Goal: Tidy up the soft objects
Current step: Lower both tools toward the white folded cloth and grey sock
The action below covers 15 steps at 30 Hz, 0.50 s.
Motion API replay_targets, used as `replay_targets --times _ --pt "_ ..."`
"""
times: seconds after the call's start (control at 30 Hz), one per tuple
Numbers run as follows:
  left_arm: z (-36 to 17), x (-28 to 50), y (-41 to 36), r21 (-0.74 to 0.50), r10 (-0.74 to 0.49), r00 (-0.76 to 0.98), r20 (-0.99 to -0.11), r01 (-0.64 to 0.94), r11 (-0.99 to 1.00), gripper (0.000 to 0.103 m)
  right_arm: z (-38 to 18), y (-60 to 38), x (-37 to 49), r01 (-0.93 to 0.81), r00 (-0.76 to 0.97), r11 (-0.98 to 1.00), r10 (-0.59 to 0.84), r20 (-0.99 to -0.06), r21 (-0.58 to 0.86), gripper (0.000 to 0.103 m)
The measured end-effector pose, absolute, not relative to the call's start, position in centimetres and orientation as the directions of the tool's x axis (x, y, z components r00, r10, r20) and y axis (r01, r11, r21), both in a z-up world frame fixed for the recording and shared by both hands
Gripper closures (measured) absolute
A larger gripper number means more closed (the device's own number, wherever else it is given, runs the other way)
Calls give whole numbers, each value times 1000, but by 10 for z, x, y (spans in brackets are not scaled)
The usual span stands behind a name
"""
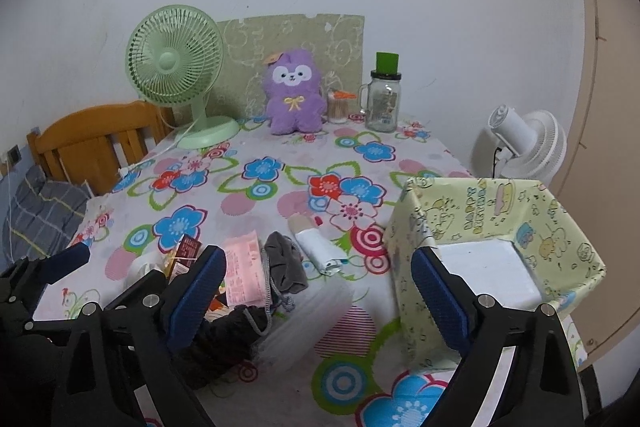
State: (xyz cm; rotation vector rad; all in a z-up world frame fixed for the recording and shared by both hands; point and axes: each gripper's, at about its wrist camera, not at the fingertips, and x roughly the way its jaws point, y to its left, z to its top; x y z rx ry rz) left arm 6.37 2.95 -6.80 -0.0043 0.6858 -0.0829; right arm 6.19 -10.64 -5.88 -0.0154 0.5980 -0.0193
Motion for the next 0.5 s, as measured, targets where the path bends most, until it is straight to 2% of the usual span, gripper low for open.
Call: replay_targets --times 0.5 --pt "-96 84 43 -56 -82 706 -703 59 997 24 -86 -86 89 -29 769 999 -3 -639 -40 16"
